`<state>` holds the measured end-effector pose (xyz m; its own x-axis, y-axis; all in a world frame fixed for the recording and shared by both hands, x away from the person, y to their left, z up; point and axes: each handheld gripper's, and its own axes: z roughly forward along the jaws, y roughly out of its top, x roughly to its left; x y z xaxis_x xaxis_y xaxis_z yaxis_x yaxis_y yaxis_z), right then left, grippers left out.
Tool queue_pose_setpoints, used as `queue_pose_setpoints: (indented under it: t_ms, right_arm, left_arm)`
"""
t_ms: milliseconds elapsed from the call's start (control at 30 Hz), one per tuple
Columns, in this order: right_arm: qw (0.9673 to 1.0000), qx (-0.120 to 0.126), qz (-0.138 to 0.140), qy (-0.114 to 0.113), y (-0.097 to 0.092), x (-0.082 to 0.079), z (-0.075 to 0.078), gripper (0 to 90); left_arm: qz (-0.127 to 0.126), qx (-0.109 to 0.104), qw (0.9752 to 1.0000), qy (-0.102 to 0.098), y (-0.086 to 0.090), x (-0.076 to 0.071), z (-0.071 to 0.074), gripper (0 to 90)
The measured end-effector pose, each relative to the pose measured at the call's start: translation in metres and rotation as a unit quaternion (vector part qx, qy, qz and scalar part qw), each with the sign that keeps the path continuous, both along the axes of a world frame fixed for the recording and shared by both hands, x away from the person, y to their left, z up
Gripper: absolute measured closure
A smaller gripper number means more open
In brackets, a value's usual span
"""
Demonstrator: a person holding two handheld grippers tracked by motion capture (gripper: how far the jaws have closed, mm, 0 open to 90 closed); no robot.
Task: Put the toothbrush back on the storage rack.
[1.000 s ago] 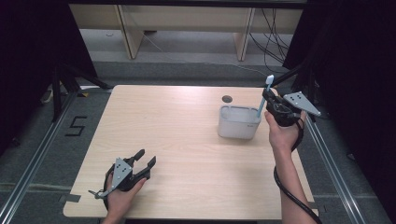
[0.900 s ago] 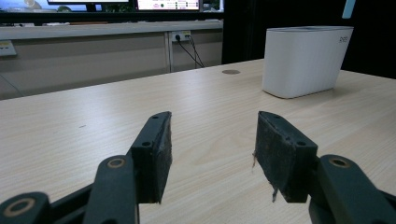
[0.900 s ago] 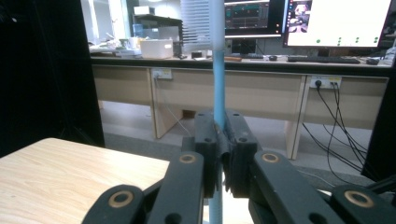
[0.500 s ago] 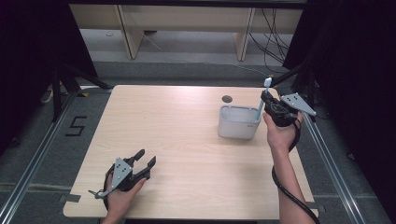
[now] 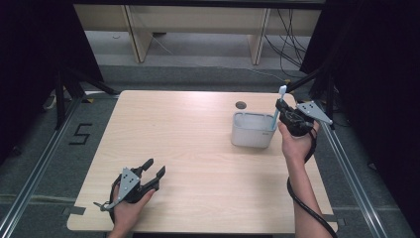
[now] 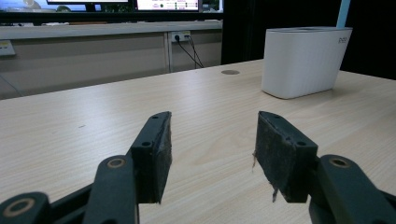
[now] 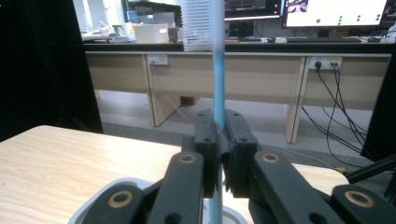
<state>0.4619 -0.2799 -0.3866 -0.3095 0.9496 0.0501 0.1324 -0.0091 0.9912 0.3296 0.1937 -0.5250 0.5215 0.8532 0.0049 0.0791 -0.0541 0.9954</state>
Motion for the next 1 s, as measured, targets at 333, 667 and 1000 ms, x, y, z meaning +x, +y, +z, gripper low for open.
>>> queue_pose_setpoints:
  t_ms: [333,667,1000]
  right_arm:
    - [1.0,-0.001,-0.004,0.005,0.001,0.001,-0.005,85.6]
    - [0.9998,-0.003,-0.003,0.019,-0.001,0.003,-0.017,85.6]
    - [0.9999,0.004,-0.005,0.015,0.0,0.003,-0.02,85.6]
  left_arm:
    - [0.002,0.002,1.0,0.002,-0.001,0.0,0.0,45.5]
    - [0.0,0.004,1.0,0.001,-0.001,0.0,0.0,45.2]
    - [-0.011,0.005,0.9998,-0.017,-0.003,0.002,-0.001,45.0]
